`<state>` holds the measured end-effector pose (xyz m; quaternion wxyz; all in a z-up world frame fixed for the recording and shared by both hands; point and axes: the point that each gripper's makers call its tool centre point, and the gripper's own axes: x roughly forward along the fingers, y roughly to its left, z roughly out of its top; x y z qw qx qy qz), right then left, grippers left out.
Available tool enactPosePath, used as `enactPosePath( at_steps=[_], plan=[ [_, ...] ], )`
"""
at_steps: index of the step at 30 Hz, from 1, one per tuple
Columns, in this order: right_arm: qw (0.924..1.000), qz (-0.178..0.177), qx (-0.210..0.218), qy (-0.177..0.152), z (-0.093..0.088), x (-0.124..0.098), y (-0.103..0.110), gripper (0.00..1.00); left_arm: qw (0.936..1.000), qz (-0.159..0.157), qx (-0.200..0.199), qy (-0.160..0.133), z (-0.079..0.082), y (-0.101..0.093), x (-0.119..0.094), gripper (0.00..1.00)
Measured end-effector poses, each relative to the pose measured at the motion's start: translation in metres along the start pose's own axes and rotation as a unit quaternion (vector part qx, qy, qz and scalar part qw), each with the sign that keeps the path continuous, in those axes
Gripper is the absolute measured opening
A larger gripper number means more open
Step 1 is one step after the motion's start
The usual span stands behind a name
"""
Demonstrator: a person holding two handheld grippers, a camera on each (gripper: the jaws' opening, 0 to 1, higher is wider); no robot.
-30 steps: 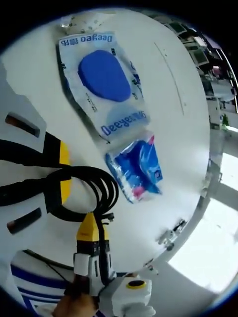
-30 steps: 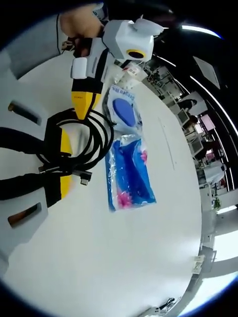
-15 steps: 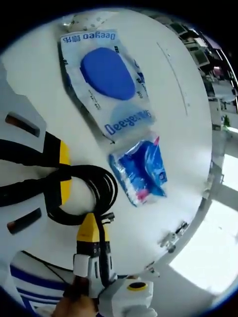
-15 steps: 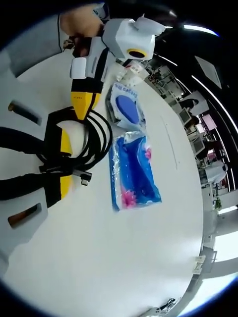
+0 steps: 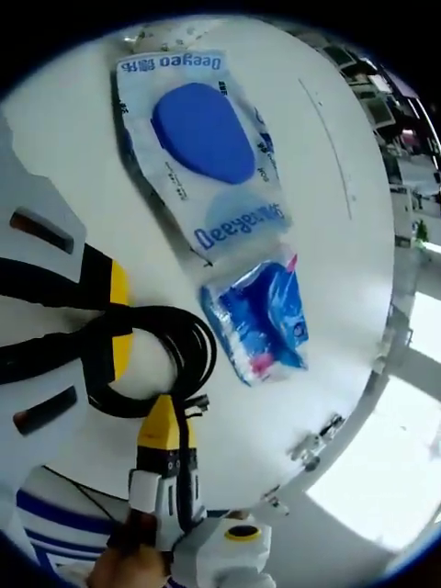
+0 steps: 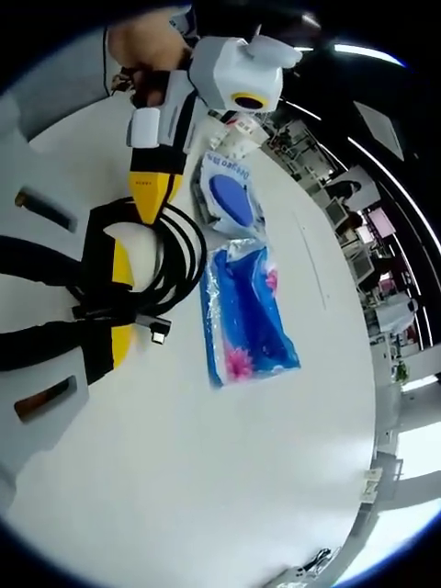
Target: Arrange the tabletop items into an orderly group along one side of the table until the central work area is clear of visible clutter.
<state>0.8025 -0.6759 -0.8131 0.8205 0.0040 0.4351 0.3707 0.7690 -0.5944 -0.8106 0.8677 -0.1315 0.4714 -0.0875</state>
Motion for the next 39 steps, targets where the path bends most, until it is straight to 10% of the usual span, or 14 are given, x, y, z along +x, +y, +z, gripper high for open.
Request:
enactPosePath(
  at_steps=[24, 30, 39],
  plan=[
    [1.0000, 0.002, 0.005, -0.004, 0.001, 0.001, 0.000, 0.10, 0.9970, -0.001, -0.064, -0.043, 0.001, 0.004, 0.002, 0.05],
    [0.9999, 0.008, -0.001, -0.013, 0.003, 0.001, 0.005, 0.23, 0.9933, -0.003, -0.052, -0.103, 0.023, -0.009, -0.004, 0.23],
    [0.9998, -0.002, -0.011, -0.013, 0.003, -0.003, 0.007, 0.48, 0.9944, 0.032, -0.033, -0.095, 0.018, 0.001, -0.010, 0.47]
  ],
)
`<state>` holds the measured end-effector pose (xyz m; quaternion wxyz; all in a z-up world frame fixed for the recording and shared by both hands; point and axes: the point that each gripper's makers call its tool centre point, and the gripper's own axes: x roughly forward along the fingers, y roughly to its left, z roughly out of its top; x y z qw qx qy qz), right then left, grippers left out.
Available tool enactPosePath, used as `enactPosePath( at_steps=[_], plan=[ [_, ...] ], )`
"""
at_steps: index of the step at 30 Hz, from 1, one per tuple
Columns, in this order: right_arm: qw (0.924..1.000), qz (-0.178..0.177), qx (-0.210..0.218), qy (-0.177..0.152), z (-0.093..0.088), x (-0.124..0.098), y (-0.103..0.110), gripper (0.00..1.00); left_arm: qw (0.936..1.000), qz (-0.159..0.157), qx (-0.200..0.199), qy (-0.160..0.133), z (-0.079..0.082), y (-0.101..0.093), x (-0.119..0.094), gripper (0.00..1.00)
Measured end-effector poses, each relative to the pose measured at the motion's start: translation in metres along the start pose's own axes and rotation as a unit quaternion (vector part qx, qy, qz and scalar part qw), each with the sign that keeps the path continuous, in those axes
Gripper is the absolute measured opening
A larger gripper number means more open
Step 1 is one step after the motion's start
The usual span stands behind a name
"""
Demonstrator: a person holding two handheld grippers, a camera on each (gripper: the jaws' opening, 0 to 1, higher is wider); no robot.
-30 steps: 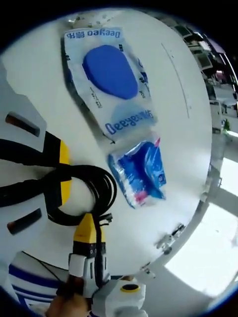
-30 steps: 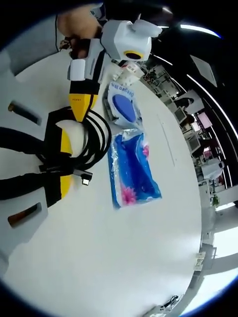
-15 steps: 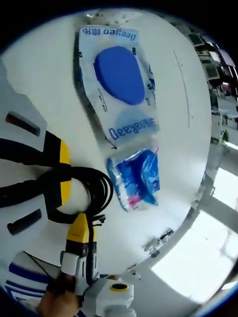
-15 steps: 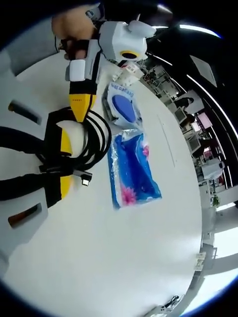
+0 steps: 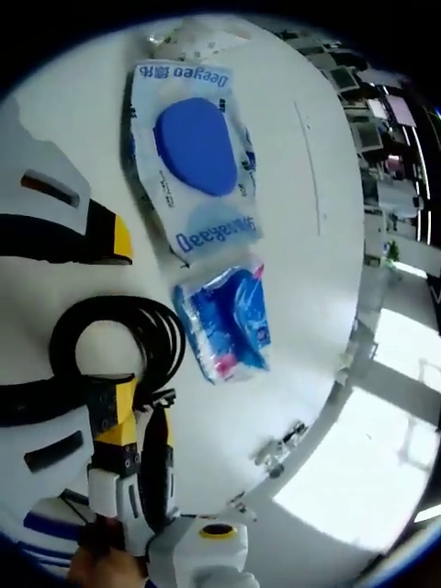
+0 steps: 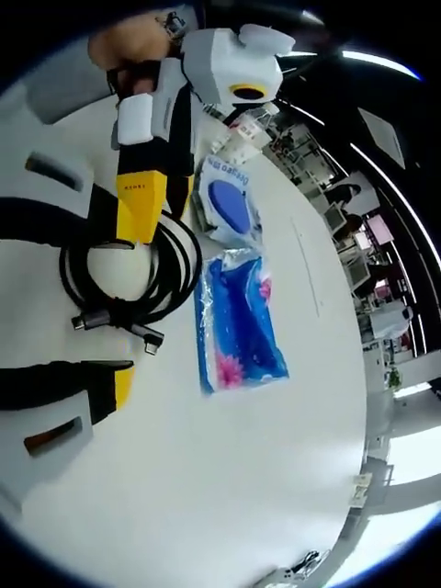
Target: Arrange the tabletop items into an orderly group along one side of the table until the central work area is clear of visible clutter.
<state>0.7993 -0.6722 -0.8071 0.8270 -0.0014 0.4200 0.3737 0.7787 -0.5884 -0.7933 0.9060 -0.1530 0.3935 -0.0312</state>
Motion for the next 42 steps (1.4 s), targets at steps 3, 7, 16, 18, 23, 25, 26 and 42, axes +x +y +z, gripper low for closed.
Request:
enactPosePath(
  at_steps=[3, 7, 16, 18, 23, 25, 26, 42],
  plan=[
    [1.0000, 0.006, 0.001, 0.000, -0.001, 0.001, 0.002, 0.50, 1.0000, 0.008, 0.003, -0.001, 0.002, 0.005, -0.004, 0.51],
    [0.9997, 0.020, -0.008, -0.013, 0.003, -0.003, 0.010, 0.50, 0.9999, 0.014, 0.000, -0.004, 0.005, 0.012, -0.010, 0.54],
    [0.9992, 0.025, -0.021, -0.022, 0.009, -0.012, 0.019, 0.50, 0.9996, 0.020, 0.018, -0.007, 0.011, 0.017, -0.023, 0.58],
    [0.9991, 0.026, -0.024, -0.023, 0.010, -0.013, 0.020, 0.50, 0.9995, 0.020, 0.022, -0.008, 0.012, 0.017, -0.025, 0.58],
    [0.9989, 0.027, -0.029, -0.026, 0.009, -0.021, 0.020, 0.51, 0.9985, 0.026, 0.048, -0.006, 0.010, 0.018, -0.031, 0.62],
    [0.9988, 0.026, -0.032, -0.025, 0.007, -0.027, 0.020, 0.51, 0.9984, 0.025, 0.050, -0.004, 0.009, 0.019, -0.033, 0.62],
    [0.9988, 0.026, -0.033, -0.024, 0.008, -0.027, 0.019, 0.51, 0.9985, 0.025, 0.048, -0.004, 0.009, 0.019, -0.034, 0.62],
    [0.9977, 0.034, -0.047, -0.036, 0.011, -0.050, 0.025, 0.51, 0.9989, 0.027, 0.037, 0.001, 0.006, 0.029, -0.065, 0.69]
  ],
)
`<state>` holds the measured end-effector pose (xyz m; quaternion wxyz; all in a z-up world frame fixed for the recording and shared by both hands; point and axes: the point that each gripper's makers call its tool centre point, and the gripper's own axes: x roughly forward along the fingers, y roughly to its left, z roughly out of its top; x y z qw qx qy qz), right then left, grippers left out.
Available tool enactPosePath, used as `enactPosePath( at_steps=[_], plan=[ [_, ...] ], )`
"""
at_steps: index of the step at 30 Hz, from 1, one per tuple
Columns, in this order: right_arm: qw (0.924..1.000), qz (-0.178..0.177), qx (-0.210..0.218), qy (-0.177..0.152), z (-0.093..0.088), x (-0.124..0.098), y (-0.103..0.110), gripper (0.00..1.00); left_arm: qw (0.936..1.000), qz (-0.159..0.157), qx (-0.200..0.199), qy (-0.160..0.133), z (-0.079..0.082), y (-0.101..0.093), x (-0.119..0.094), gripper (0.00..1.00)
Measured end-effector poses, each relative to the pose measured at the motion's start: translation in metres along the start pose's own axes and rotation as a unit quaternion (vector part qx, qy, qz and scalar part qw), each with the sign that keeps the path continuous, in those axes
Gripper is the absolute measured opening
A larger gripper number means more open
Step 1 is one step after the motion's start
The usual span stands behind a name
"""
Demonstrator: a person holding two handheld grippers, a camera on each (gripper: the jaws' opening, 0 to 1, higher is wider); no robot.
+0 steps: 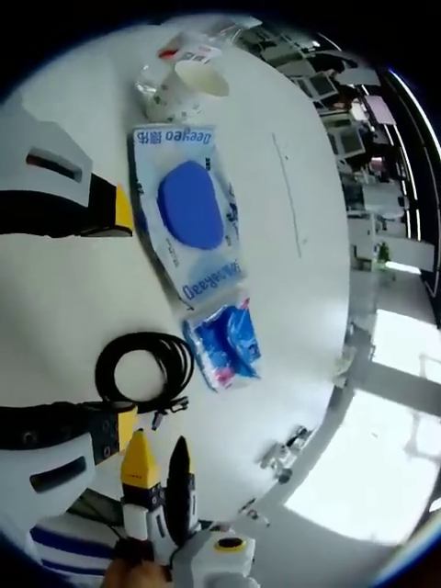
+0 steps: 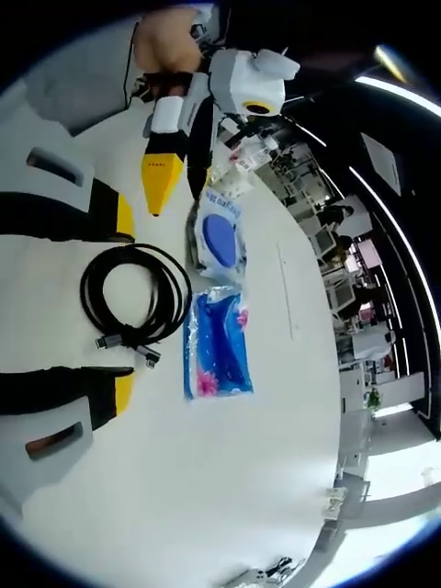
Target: Arrange the tabletop items into an orderly group along one side of the table until the central work area is clear of visible clutter.
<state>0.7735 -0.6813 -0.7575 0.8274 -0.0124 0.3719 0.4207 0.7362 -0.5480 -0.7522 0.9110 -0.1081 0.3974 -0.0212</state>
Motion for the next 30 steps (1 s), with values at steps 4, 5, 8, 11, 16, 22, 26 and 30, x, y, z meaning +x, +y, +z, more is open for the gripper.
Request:
enactPosePath(
  at_steps=[4, 5, 8, 11, 16, 22, 26, 30],
  plan=[
    [1.0000, 0.003, -0.007, 0.000, 0.000, -0.006, 0.005, 0.52, 0.9999, 0.010, -0.008, -0.005, -0.001, 0.014, -0.011, 0.69],
    [1.0000, 0.003, -0.007, 0.000, 0.000, -0.007, 0.006, 0.53, 0.9999, 0.012, -0.007, -0.005, -0.002, 0.016, -0.014, 0.69],
    [1.0000, 0.002, -0.009, 0.000, 0.001, -0.008, 0.005, 0.53, 0.9997, 0.024, -0.003, -0.005, -0.005, 0.025, -0.022, 0.71],
    [0.9999, 0.000, -0.012, -0.003, 0.002, -0.011, 0.006, 0.54, 0.9996, 0.024, -0.013, -0.011, -0.005, 0.028, -0.030, 0.72],
    [0.9999, 0.001, -0.015, -0.003, 0.004, -0.016, 0.009, 0.55, 0.9996, 0.022, -0.013, -0.011, -0.009, 0.032, -0.043, 0.72],
    [0.9998, -0.002, -0.021, -0.006, 0.001, -0.022, 0.016, 0.57, 0.9996, 0.021, -0.014, -0.013, -0.013, 0.041, -0.061, 0.73],
    [0.9995, -0.003, -0.030, -0.006, 0.001, -0.027, 0.021, 0.58, 0.9994, 0.029, 0.012, -0.013, -0.017, 0.054, -0.076, 0.73],
    [0.9995, -0.002, -0.031, -0.008, 0.003, -0.025, 0.022, 0.58, 0.9990, 0.039, -0.006, -0.020, -0.020, 0.066, -0.093, 0.73]
  ],
)
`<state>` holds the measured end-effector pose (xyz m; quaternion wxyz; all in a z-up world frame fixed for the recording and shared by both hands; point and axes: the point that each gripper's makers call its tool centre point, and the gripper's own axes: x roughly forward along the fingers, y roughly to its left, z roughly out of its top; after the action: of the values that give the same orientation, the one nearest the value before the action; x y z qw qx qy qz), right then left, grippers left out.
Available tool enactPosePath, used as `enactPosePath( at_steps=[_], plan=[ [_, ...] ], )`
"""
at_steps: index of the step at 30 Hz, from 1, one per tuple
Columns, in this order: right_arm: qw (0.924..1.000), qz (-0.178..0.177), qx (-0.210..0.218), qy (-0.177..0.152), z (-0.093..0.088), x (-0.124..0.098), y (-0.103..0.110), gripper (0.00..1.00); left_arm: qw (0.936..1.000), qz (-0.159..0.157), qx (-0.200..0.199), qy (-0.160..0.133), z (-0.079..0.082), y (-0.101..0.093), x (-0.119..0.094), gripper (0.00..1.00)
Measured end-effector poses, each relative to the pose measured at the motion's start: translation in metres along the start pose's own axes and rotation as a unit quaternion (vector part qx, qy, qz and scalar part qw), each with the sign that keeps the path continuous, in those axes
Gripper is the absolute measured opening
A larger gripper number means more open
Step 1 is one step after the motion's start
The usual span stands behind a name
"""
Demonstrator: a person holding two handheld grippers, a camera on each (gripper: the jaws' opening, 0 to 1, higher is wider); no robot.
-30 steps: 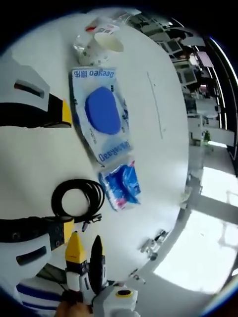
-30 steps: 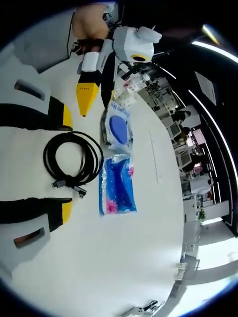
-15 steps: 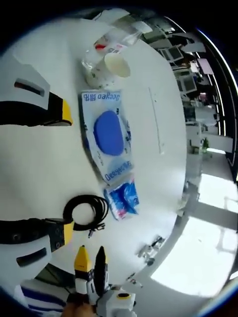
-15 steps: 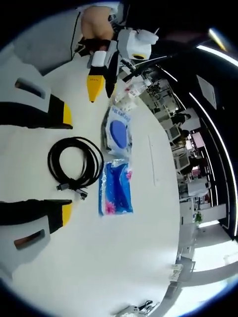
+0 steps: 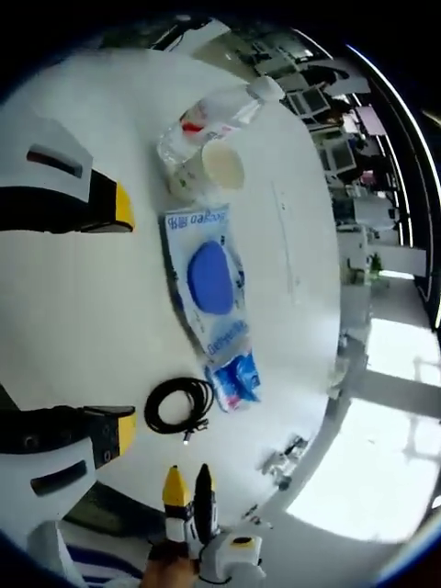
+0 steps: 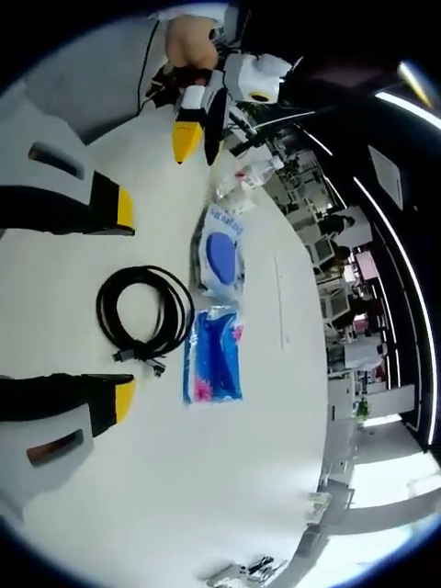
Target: Arrange the tabletop items into an orderly group along one side of the table until the central work area is clear of visible clutter.
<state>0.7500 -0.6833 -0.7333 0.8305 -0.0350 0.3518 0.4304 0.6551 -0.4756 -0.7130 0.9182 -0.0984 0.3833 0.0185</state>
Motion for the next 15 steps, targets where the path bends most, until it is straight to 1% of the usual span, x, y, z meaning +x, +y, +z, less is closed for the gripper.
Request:
enactPosePath(
  at_steps=[4, 7, 10, 12, 15],
  plan=[
    [1.0000, 0.003, -0.005, 0.000, 0.003, 0.001, 0.005, 0.59, 0.9999, 0.007, -0.013, -0.004, -0.002, 0.014, -0.010, 0.74],
    [0.9999, 0.004, -0.013, -0.001, 0.005, 0.001, 0.009, 0.60, 0.9997, 0.013, -0.021, -0.003, -0.009, 0.023, -0.020, 0.75],
    [0.9999, 0.006, -0.010, 0.003, 0.003, 0.003, 0.011, 0.61, 0.9994, 0.022, -0.029, -0.004, -0.012, 0.035, -0.027, 0.75],
    [0.9999, 0.002, -0.007, 0.009, 0.000, 0.001, 0.013, 0.62, 0.9990, 0.028, -0.035, -0.007, -0.014, 0.040, -0.035, 0.74],
    [1.0000, 0.002, -0.002, 0.008, 0.000, 0.000, 0.015, 0.64, 0.9986, 0.029, -0.041, -0.014, -0.015, 0.043, -0.043, 0.75]
  ],
)
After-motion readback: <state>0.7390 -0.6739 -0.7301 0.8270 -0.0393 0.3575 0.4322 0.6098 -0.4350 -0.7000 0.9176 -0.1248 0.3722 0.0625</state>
